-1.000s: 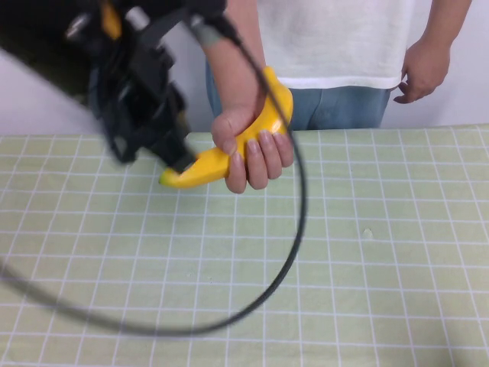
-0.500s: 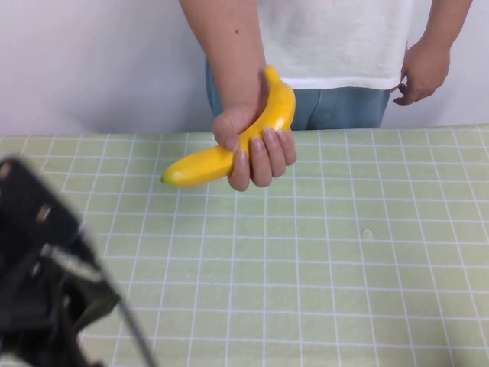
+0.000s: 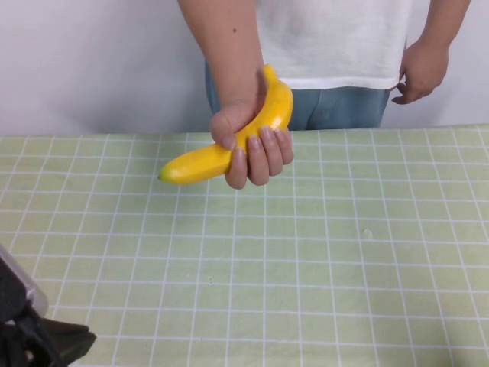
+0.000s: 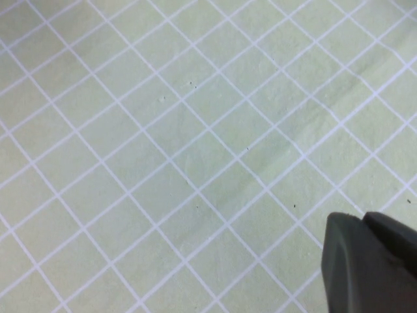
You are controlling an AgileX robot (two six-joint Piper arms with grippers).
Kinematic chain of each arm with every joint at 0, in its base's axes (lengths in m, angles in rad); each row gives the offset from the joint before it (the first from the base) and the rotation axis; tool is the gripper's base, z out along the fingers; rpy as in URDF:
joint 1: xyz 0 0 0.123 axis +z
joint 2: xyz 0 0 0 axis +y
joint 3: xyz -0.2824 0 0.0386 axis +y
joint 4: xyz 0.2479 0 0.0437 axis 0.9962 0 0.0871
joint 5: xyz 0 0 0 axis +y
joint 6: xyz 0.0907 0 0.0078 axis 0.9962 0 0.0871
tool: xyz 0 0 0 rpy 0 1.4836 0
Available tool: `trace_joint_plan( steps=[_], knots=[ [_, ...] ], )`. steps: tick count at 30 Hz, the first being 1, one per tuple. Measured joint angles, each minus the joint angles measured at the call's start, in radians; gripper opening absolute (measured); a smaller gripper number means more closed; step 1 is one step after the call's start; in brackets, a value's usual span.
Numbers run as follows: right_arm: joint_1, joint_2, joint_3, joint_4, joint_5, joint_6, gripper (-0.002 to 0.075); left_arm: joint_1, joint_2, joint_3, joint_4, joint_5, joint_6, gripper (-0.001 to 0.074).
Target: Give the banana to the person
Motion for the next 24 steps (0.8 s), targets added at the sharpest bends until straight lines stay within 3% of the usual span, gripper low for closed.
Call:
trace_joint_plan(
  steps=[15, 19, 24],
  knots=[
    [0.0, 0.0, 0.0, 0.0, 0.0, 0.0, -0.0007, 0.014, -0.081, 0.066, 0.108, -0.045, 0.032, -0.0003],
    [0.0, 0.0, 0.0, 0.0, 0.0, 0.0, -0.0007, 0.099, -0.19, 0.12, 0.116, -0.22, 0.048, -0.0003],
    [0.0, 0.0, 0.0, 0.0, 0.0, 0.0, -0.0008, 0.267, -0.353, 0.209, 0.122, -0.45, 0.023, -0.0003]
  ],
)
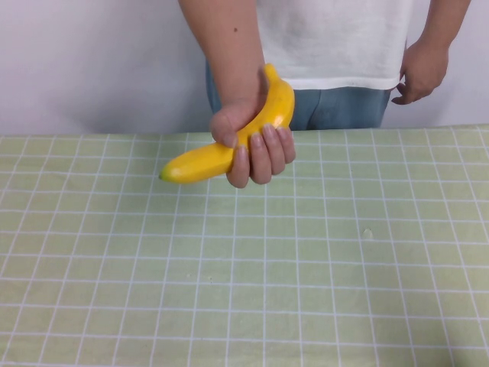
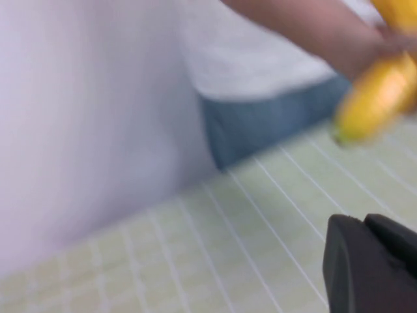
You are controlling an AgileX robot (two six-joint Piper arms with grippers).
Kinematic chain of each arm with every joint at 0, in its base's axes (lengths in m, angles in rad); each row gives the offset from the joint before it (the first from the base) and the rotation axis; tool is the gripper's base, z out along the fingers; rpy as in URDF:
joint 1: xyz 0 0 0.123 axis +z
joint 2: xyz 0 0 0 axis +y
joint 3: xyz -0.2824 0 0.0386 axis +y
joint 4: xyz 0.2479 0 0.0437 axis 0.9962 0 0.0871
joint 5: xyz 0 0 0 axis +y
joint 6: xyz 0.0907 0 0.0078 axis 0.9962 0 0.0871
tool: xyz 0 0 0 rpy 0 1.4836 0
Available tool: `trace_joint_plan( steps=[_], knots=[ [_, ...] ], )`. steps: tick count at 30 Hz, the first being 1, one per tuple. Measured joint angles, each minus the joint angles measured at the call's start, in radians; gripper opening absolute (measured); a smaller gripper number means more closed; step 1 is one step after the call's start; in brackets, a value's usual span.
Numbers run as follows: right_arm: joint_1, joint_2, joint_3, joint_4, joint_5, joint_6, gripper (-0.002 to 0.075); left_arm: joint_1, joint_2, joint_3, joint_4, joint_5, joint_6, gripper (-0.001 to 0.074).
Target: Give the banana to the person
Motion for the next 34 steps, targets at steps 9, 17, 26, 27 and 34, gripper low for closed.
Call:
trace_joint_plan(
  steps=[9, 17, 26, 27, 34],
  knots=[
    [0.0, 0.0, 0.0, 0.0, 0.0, 0.0, -0.0007, 0.225, -0.315, 0.205, 0.013, -0.132, -0.185, -0.0003],
    [0.0, 0.0, 0.0, 0.0, 0.0, 0.0, -0.0007, 0.334, -0.344, 0.457, 0.03, -0.096, -0.306, -0.0003],
    [0.0, 0.0, 0.0, 0.0, 0.0, 0.0, -0.0007, 0.335, -0.344, 0.471, 0.029, -0.067, -0.364, -0.0003],
    [0.0, 0.0, 0.0, 0.0, 0.0, 0.0, -0.0007, 0.335, -0.344, 0.471, 0.029, -0.067, -0.364, -0.0003],
    [0.0, 0.0, 0.0, 0.0, 0.0, 0.0, -0.0008, 0.335, -0.344, 0.471, 0.029, -0.067, -0.366, -0.0003]
  ],
)
